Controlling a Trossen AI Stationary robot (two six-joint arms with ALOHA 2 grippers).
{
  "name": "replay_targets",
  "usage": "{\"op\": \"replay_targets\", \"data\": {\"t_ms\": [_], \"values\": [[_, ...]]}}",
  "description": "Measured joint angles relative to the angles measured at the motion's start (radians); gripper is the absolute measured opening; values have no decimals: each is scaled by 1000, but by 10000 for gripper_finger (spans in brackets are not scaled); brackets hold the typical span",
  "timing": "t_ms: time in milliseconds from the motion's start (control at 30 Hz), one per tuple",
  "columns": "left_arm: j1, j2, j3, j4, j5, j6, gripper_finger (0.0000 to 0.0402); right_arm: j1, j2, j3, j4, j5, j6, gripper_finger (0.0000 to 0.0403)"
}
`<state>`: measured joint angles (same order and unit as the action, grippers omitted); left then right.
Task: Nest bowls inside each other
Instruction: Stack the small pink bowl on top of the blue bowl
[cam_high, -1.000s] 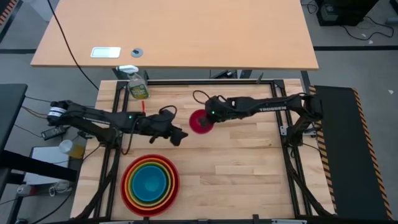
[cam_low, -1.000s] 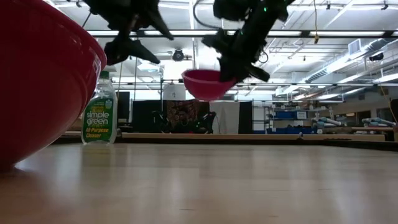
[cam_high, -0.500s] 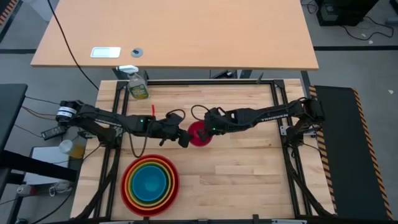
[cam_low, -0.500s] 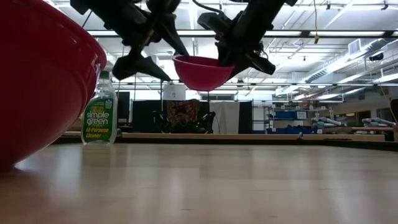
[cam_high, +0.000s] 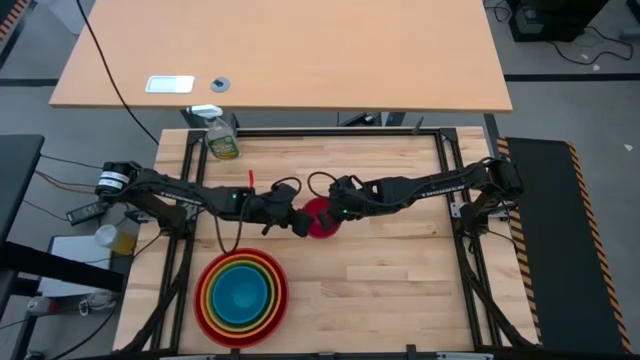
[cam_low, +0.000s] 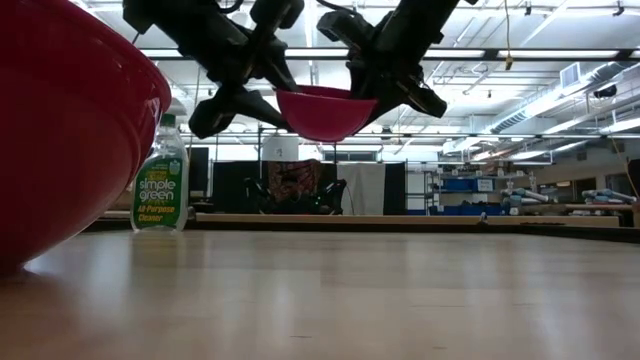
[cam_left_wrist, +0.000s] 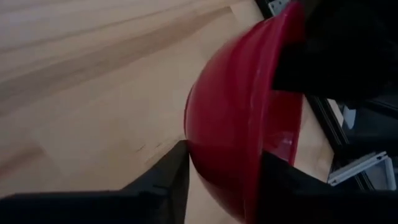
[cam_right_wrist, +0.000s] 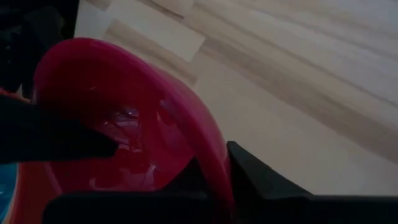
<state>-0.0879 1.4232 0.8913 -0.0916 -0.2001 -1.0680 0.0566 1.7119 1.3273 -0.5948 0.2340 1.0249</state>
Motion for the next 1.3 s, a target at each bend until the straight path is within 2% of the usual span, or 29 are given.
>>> {"op": "replay_targets", "data": {"t_ms": [200,500,667,833,1000,1133,1300], "values": [[-1,-1,0,-24,11,4,107,1,-1,0,39,-51,-22,82],[-1,-3,0,-33,30,11,105,1,-1,0,94,-137,-52,200],[-1,-3,1,-55,39,14,104,1,-21,0,95,-177,-69,251],[0,-3,2,-84,56,37,96,-1,-99,0,93,-148,-109,277],[0,-3,2,-97,73,50,62,-16,-175,0,24,-140,-131,278],[0,-21,2,-101,181,66,33,-18,-254,0,-31,-102,-130,275],[-3,-116,2,-151,443,97,18,1,-360,0,-71,-68,-128,274]]}}
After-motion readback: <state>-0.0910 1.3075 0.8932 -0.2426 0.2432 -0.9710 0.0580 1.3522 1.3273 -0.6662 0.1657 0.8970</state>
